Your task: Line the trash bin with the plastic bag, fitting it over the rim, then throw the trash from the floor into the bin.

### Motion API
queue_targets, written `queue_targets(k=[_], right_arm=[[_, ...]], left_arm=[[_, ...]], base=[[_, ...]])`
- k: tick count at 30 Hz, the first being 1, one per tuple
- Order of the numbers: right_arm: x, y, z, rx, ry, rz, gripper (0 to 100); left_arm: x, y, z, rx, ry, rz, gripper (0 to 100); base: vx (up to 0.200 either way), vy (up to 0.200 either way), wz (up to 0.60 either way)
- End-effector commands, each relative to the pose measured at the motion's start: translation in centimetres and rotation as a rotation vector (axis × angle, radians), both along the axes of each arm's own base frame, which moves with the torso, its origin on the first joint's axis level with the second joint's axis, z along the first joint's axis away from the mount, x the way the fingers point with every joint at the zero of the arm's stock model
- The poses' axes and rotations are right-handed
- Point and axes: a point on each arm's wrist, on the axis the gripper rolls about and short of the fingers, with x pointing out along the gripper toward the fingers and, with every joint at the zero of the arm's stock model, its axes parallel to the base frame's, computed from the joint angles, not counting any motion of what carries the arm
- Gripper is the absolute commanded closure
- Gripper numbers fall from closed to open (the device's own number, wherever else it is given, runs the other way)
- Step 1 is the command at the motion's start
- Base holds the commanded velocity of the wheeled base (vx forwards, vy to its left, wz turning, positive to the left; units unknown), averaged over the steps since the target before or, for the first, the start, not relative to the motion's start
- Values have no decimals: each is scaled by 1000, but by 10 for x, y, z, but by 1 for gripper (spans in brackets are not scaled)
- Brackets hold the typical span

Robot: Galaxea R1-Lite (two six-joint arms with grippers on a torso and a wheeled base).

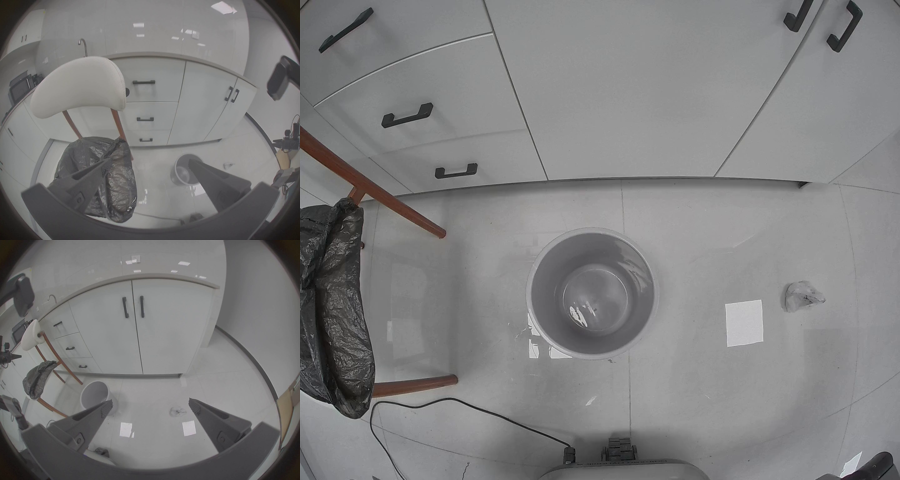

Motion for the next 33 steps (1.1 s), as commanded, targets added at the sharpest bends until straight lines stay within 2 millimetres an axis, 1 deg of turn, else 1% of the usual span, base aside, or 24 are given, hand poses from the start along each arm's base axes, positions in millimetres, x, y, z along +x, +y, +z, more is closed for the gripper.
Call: queue_targets(k=[1,2,3,4,5,6,7,9,11,12,13,14,17,18,20,24,26,28,33], right_arm=[[85,2,74,5,370,95,0],[87,2,74,5,374,95,0],[96,2,76,5,413,90,0],[101,2,78,2,435,89,0],[102,2,79,2,438,89,0],[117,2,87,0,484,84,0],[126,2,91,3,513,82,0],[137,2,94,20,581,88,0],[139,5,91,25,666,123,0],[139,9,88,17,710,163,0],[139,14,85,5,749,201,0],[139,17,82,-3,772,229,0],[139,22,77,31,805,247,0],[140,22,76,68,805,237,0],[141,23,77,76,795,236,0],[144,24,82,95,747,260,0],[145,24,82,98,744,266,0],[145,25,83,101,732,308,0],[157,27,86,110,670,328,0]], left_arm=[[64,-1,71,-14,432,6,0],[65,-1,70,-14,435,6,0],[82,-2,75,15,471,-18,0],[88,-3,80,49,468,-59,0],[88,-3,82,56,464,-67,0],[104,-8,97,118,449,-177,0],[119,-12,104,141,461,-215,0],[146,-19,114,154,486,-238,0],[171,-25,113,169,567,-239,0],[181,-29,109,170,625,-247,0],[190,-32,104,163,680,-242,0],[194,-33,100,142,717,-234,0],[198,-35,96,50,758,-225,0],[198,-36,96,7,767,-222,0],[198,-36,97,-5,767,-223,0],[194,-36,97,-51,767,-252,0],[194,-36,97,-63,770,-259,0],[195,-35,98,-94,775,-259,0],[193,-34,100,-94,761,-261,0]], base=[[0,0,0],[0,0,0],[0,0,0],[0,0,0],[0,0,0],[0,0,0],[0,0,0],[0,0,0],[0,0,0],[0,0,0],[0,0,0],[0,0,0],[0,0,0],[0,0,0],[0,0,0],[0,200,0],[0,200,0],[0,200,0],[0,200,0]])
